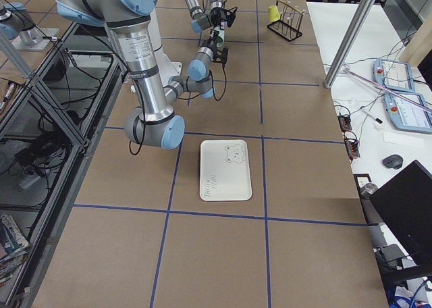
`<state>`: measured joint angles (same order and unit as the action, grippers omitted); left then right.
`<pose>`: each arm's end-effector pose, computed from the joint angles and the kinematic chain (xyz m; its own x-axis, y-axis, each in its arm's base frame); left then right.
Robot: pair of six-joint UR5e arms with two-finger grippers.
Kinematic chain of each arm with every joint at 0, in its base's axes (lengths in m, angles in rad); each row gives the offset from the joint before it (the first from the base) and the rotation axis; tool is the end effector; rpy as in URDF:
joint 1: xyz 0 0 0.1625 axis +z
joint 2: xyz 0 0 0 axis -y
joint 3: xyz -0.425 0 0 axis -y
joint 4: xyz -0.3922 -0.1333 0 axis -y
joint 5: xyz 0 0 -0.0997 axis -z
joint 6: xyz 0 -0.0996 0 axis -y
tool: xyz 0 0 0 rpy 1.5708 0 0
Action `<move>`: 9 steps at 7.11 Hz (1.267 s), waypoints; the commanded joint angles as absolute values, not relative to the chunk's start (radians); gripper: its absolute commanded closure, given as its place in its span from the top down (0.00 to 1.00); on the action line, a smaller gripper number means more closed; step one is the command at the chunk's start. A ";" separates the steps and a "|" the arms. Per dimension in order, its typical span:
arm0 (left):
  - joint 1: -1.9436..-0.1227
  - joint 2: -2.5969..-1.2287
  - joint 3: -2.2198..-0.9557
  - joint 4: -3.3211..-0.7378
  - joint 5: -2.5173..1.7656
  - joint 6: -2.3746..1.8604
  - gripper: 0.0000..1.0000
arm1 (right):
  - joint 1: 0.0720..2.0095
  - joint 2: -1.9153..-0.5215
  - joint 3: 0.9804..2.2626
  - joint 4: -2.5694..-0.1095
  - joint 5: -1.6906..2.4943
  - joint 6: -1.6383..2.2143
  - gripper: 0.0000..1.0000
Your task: Left arm grabs green cup and hands to right arm on tray
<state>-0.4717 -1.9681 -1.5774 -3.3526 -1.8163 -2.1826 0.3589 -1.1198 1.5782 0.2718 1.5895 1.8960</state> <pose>0.4372 -0.3455 0.2631 -0.5723 -0.3335 -0.7492 -0.0791 0.9318 -0.3544 -0.4638 -0.3144 0.2307 -0.6998 0.0786 0.7100 -0.1209 0.9665 -0.2262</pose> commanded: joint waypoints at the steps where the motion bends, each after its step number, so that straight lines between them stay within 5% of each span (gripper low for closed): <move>1: -0.523 -1.970 -1.557 -3.347 -1.815 -2.190 1.00 | 0.357 -1.123 1.580 0.273 1.591 1.898 0.00; 5: -0.668 -2.023 -1.514 -3.071 -1.816 -2.183 1.00 | 0.373 -1.135 1.575 0.130 1.601 1.890 0.00; 9: -0.845 -2.011 -1.526 -2.518 -2.070 -1.739 1.00 | 0.544 -1.108 1.690 -0.628 1.858 1.762 0.00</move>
